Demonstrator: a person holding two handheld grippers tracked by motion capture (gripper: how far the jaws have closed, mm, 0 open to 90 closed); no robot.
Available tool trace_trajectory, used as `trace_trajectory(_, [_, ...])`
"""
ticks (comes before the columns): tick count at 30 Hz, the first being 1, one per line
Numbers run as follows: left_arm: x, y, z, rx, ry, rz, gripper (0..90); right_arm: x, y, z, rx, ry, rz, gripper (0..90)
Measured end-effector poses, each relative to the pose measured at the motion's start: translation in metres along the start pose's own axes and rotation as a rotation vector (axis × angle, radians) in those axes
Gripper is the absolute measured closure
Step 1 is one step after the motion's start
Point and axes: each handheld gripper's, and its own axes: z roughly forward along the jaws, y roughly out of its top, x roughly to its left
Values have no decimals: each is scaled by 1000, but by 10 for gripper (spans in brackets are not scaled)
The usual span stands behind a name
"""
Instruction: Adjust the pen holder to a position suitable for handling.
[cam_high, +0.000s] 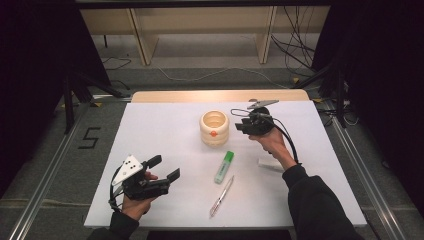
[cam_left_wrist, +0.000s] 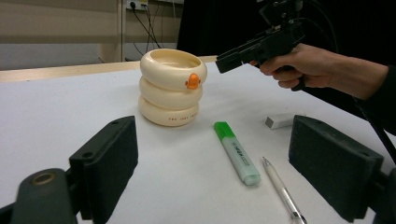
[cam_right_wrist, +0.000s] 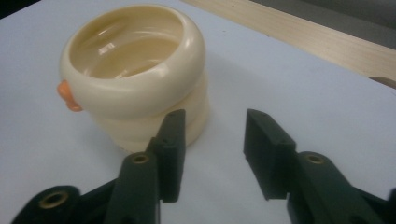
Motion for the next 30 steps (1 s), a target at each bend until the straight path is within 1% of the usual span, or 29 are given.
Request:
trace_trajectory(2, [0, 0, 0, -5, 0, -5, 154, 2, 0, -5, 1, 9, 2, 533])
trace_trajectory(3, [0, 0, 0, -1, 0, 0, 154, 4, -1, -10, 4, 14, -14, 491])
trace_trajectory(4, [0, 0, 0, -1, 0, -1, 154, 4, -1, -10, 4, 14, -14, 491])
trace_trajectory(5, [0, 0, -1, -1, 1, -1, 154, 5, -3, -15, 9, 15, -28, 472])
trace_trajectory(6, [0, 0, 0, -6, 2, -7, 154, 6, -5, -18, 10, 21, -30, 463])
trace_trajectory(8, [0, 0, 0, -6, 2, -8, 153, 6, -7, -19, 9, 29, -30, 451])
trace_trajectory(9, [0, 0, 0, -4, 3, -8, 153, 7, -11, -22, 23, 44, -27, 426])
trace_trajectory(11, [0, 0, 0, -5, 1, -6, 153, 8, -13, -24, 27, 50, -21, 422])
trace_trajectory(12, [0, 0, 0, -1, 0, 0, 154, 9, -15, -26, 20, 56, -27, 416])
trace_trajectory(13, [0, 0, 0, 1, 0, 1, 154, 11, -17, -29, 24, 63, -20, 409])
trace_trajectory(16, [0, 0, 1, -2, 0, -4, 154, 14, -21, -36, 17, 77, -32, 388])
trace_trajectory(17, [0, 0, 1, -2, 0, -6, 154, 15, -23, -37, 8, 79, -31, 387])
trace_trajectory(19, [0, 0, 1, 4, -2, 0, 154, 16, -28, -40, -11, 91, -31, 388])
trace_trajectory(20, [0, 0, 1, -4, -4, -4, 154, 17, -31, -40, 15, 93, -49, 372])
trace_trajectory(21, [0, 0, 1, 1, -6, 2, 154, 17, -31, -40, 15, 93, -49, 372])
trace_trajectory(22, [-1, 0, 1, 1, -8, 3, 154, 18, -32, -41, 26, 87, -64, 371])
trace_trajectory(23, [-1, 0, 1, 2, -9, 4, 154, 18, -33, -42, 33, 86, -63, 371])
trace_trajectory(26, [-1, 1, 1, 2, -12, 2, 154, 18, -36, -45, 32, 91, -66, 365])
trace_trajectory(30, [-1, 1, 0, 2, -14, 6, 154, 18, -38, -49, 53, 92, -74, 348])
